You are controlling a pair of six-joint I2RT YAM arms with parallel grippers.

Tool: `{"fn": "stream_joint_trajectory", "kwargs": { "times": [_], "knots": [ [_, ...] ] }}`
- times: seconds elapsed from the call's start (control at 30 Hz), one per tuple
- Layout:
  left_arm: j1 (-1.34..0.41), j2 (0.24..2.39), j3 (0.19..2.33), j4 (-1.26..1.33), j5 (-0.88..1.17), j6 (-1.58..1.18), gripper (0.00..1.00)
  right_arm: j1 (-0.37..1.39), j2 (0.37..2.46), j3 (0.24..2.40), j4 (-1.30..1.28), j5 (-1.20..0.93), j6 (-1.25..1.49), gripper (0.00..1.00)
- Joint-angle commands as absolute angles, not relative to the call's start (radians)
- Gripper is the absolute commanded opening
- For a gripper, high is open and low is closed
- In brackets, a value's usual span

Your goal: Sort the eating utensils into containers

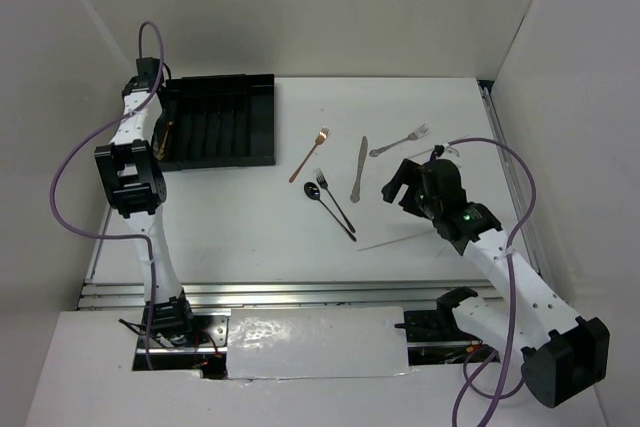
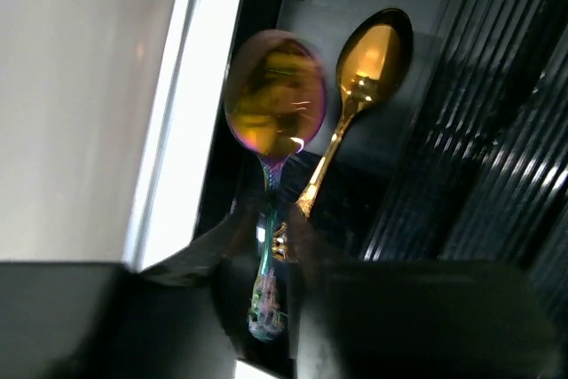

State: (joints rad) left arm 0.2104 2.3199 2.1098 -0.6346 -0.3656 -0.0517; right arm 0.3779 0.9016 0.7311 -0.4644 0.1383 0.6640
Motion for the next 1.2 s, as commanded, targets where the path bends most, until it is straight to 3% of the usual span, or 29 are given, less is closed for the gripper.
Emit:
{"fn": "stream_joint_trajectory", "kwargs": {
  "times": [0.0, 0.03, 0.17, 0.3, 0.5, 0.53, 0.63, 0.73, 0.8, 0.9, 1.17],
  "knots": [
    [0.216, 2.327, 2.174, -0.633, -0.385, -0.057, 0.39, 0.357, 0.923, 0.792, -0.422, 0.121, 0.650, 0.89],
    [0.212, 2.322, 2.196, -0.679, -0.387, -0.072, 0.51, 0.356, 0.933, 0.804, -0.425, 0.121, 0.646, 0.89],
    [0.164, 2.217, 2.238, -0.788, -0.368, -0.139, 0.53, 0.354, 0.950, 0.834, -0.472, 0.147, 0.637, 0.89],
    [0.060, 2.051, 2.143, -0.802, -0.399, -0.181, 0.52, 0.354, 0.905, 0.802, -0.450, 0.115, 0.634, 0.90],
    [-0.280, 1.829, 1.830, -0.922, -0.632, -0.539, 0.48, 0.387, 0.802, 0.704, -0.434, 0.098, 0.646, 0.90],
    [-0.358, 1.772, 1.687, -0.875, -0.627, -0.587, 0.48, 0.400, 0.781, 0.700, -0.437, 0.103, 0.643, 0.91],
    [-0.489, 1.701, 1.531, -0.821, -0.520, -0.770, 0.50, 0.422, 0.756, 0.695, -0.460, 0.109, 0.631, 0.91],
    [-0.664, 1.723, 1.476, -0.825, -0.587, -0.891, 0.51, 0.431, 0.730, 0.710, -0.498, 0.078, 0.634, 0.91],
    [-0.768, 1.805, 1.563, -0.935, -0.662, -0.996, 0.52, 0.442, 0.687, 0.707, -0.503, 0.064, 0.647, 0.91],
    [-0.811, 1.923, 1.690, -0.999, -0.592, -1.089, 0.55, 0.468, 0.624, 0.681, -0.503, 0.066, 0.658, 0.92],
    [-0.865, 2.040, 1.735, -0.873, -0.486, -1.245, 0.62, 0.491, 0.525, 0.704, -0.597, 0.064, 0.630, 0.92]
  ]
}}
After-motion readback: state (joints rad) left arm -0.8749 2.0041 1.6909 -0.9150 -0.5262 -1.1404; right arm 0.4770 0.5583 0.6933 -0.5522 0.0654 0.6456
